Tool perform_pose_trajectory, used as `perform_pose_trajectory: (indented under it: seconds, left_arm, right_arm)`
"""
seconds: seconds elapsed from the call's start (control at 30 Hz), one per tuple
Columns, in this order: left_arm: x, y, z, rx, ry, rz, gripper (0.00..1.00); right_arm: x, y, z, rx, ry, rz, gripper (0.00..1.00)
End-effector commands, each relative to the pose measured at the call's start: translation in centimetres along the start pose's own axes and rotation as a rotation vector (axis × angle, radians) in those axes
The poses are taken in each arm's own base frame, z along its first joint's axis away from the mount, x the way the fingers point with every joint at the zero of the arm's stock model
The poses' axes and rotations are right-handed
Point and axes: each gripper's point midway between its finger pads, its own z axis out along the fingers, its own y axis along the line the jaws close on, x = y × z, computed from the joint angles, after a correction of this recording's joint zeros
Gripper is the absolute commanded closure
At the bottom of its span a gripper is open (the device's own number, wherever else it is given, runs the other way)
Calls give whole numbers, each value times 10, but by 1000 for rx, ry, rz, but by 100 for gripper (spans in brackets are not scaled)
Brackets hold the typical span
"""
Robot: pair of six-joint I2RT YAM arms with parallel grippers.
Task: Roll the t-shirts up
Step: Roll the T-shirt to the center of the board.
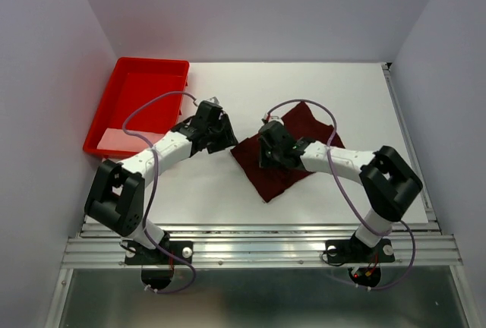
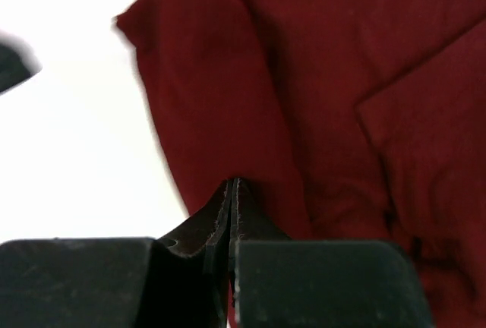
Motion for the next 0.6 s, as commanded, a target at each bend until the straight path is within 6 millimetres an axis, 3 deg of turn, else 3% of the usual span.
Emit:
perform_pose_trajectory:
  seconds: [0.0,0.03,0.07,0.13,0.23,0.4,0.57]
  left_arm:
    - [-1,-3,-18,34,-36,4,37]
    - [-3,-7,-20,64,-51,-4,36]
    - [2,-4,-22,72,-53,-9,32]
    - [3,-5,-20,90,-57,-17,30]
    - [13,-2,-9,82,-10,-13,25]
    - [32,1,18,98,56,-30,23]
    - [30,-6,26,135,41,-61,25]
  right_arm:
    - [-19,-9,25,100,-65,1,99]
    - [-26,-8,30,113,-76,-8,99]
    - [-16,-17,40,153,-40,-22,99]
    - [-17,-18,45,168,-34,-29,99]
    - [-22,-5,38,107,-42,-36,98]
    - [-51,17,-3,1,-127,-47,97]
    - [-61,20,-42,-38,-186,-29,95]
